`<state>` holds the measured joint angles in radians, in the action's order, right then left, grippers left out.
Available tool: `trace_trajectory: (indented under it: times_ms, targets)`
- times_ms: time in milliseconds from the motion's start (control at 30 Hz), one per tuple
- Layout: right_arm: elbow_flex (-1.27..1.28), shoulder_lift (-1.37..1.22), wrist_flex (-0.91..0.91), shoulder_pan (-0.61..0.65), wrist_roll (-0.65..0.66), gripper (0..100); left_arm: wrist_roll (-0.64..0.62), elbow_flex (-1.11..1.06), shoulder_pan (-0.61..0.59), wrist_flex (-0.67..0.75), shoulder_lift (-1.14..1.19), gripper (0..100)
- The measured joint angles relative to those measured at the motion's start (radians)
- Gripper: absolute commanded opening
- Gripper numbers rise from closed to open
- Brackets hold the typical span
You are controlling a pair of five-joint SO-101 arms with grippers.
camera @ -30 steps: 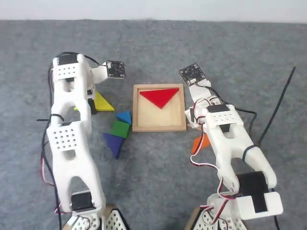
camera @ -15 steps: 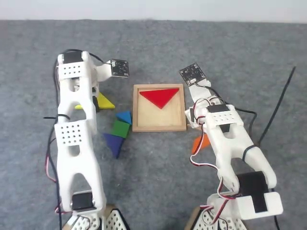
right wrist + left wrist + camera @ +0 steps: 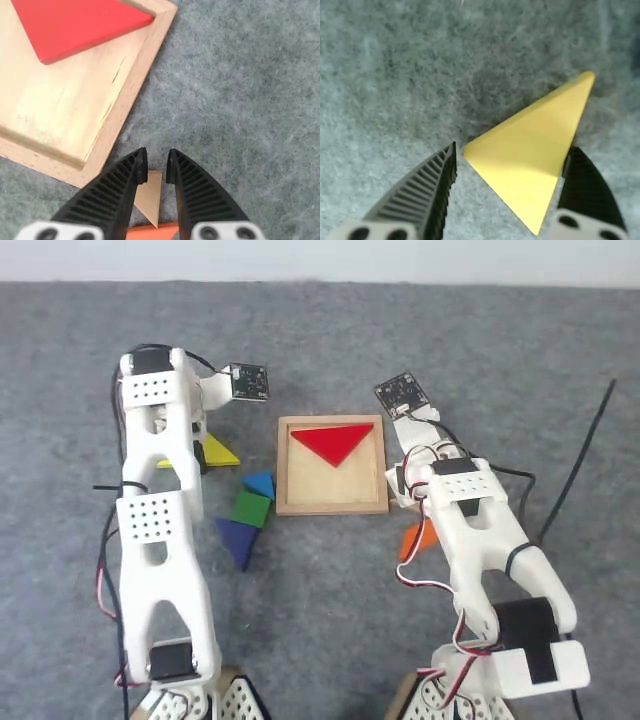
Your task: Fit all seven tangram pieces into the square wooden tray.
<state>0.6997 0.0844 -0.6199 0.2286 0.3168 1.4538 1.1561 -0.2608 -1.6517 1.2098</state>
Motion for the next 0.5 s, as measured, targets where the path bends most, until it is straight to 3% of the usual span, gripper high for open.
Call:
trace_trajectory:
  times_ms: [167, 500]
  targets:
    - [0.000, 0.000, 0.000, 0.000, 0.000, 9.0, 0.000, 0.002, 0.000, -0.017, 0.005, 26]
    - [0.000, 0.000, 0.000, 0.000, 0.000, 9.0, -0.002, 0.060, 0.000, -0.072, 0.025, 23]
